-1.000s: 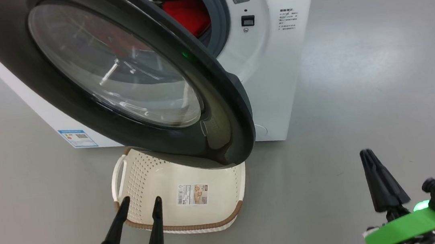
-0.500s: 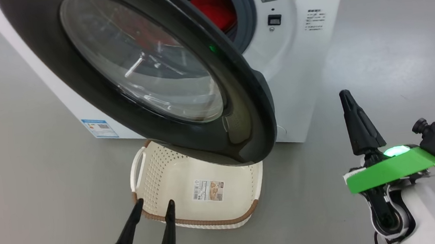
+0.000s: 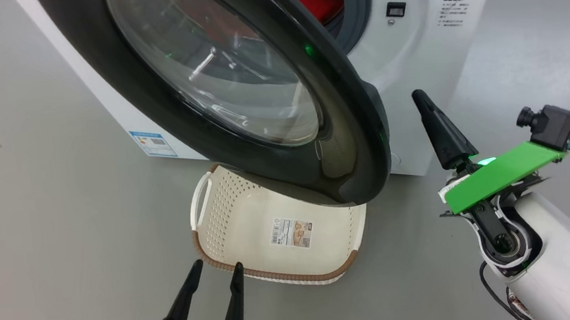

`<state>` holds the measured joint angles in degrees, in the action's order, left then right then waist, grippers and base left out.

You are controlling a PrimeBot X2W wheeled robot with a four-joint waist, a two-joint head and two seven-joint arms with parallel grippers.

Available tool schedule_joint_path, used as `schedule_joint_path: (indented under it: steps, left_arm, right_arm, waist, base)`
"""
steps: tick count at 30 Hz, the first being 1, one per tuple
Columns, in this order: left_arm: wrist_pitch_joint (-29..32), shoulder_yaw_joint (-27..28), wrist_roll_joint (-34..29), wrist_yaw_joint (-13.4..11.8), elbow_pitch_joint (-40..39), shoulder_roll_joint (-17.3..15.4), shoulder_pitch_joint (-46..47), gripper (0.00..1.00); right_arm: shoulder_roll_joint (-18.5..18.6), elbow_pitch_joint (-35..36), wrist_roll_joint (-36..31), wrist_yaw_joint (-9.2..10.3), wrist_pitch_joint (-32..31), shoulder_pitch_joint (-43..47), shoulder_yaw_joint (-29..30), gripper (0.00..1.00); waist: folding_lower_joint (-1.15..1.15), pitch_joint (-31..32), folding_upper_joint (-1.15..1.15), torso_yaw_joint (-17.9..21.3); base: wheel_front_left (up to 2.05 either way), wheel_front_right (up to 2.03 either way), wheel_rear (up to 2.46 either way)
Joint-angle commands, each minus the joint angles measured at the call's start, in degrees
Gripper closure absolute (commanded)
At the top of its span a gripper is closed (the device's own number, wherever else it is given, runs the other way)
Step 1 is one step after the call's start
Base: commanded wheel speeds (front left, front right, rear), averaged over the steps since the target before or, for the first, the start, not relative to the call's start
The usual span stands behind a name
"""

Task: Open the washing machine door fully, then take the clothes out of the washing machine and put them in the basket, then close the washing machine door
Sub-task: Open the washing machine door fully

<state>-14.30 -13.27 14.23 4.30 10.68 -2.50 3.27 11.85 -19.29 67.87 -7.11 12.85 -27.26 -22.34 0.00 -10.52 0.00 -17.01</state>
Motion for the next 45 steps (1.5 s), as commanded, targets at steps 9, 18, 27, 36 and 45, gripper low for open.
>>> schedule_joint_path:
  steps: [9, 18, 27, 36, 45]
  left_arm:
    - [-0.7, 0.1, 1.0, -1.0, -1.8, -0.4, 2.2, 0.00]
    - [-0.7, -0.7, 1.5, -1.2, -2.2, -0.4, 2.3, 0.00]
    - [-0.7, -1.4, 1.7, -1.4, -2.9, -0.4, 1.6, 0.00]
    - [-0.7, -1.5, 1.4, -1.8, -2.7, -0.4, 0.3, 0.00]
    - [-0.7, -1.2, 1.2, -2.5, -3.0, -0.4, -1.5, 0.00]
  right_arm:
    - [5.9, 3.3, 13.9, -0.37, -7.1, -5.4, -8.2, 1.00]
    - [8.3, 4.9, 20.7, -0.37, -14.6, -6.9, -11.3, 1.00]
    - [8.8, 7.8, 24.2, -0.37, -21.7, -4.6, -13.0, 1.00]
    - [7.7, 9.3, 23.8, -0.37, -25.2, -2.2, -14.6, 1.00]
    - [5.9, 10.3, 23.7, -0.37, -27.0, 0.6, -15.4, 1.00]
  waist:
    - [0.00, -1.3, 0.00, -1.7]
    - [0.00, -1.1, 0.00, -2.6]
    - [0.00, 0.1, 0.00, -4.0]
    - [0.00, 2.1, 0.00, -6.5]
    - [0.00, 4.3, 0.00, -11.2]
  base:
    - [0.00, 0.00, 0.00]
    - [0.00, 0.00, 0.00]
    - [0.00, 0.00, 0.00]
    - [0.00, 0.00, 0.00]
    - [0.00, 0.00, 0.00]
